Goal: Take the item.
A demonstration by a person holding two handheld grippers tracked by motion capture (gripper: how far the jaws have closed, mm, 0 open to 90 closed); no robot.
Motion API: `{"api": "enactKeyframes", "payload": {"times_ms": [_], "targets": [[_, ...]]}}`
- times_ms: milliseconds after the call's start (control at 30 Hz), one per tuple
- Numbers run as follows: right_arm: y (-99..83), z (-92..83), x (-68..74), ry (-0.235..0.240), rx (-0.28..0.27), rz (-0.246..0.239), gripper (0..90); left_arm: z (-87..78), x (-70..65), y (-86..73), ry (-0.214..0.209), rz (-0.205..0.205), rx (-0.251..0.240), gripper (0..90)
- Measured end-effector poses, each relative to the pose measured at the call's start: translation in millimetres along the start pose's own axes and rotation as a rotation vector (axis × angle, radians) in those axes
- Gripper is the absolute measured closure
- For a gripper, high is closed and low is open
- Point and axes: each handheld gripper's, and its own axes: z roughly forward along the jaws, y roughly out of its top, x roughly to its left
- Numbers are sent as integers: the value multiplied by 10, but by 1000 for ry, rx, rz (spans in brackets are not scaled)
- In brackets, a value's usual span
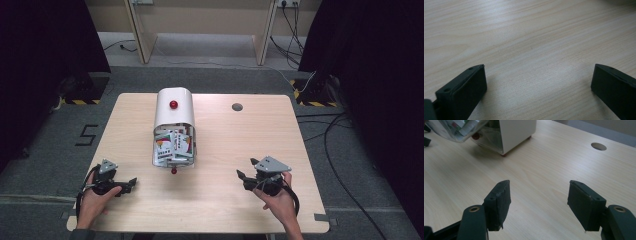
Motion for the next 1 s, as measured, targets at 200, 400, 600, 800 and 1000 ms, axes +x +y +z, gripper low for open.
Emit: {"api": "enactKeyframes", "payload": {"times_ms": [200, 400, 600, 800, 1000], "targets": [[117, -7, 102, 20, -13, -26, 355, 2, 3, 2, 0, 0, 1, 0], [196, 61, 163, 33, -8, -46, 361, 3, 4, 3, 0, 0, 1, 0], [301, 60, 212, 44, -35, -52, 362, 6, 8, 5, 1, 0, -1, 0], [389, 37, 242, 61, -66, -48, 372, 8, 10, 8, 2, -1, -1, 0], [420, 56, 290, 75, -68, -60, 374, 9, 12, 8, 2, -1, -1, 0]]}}
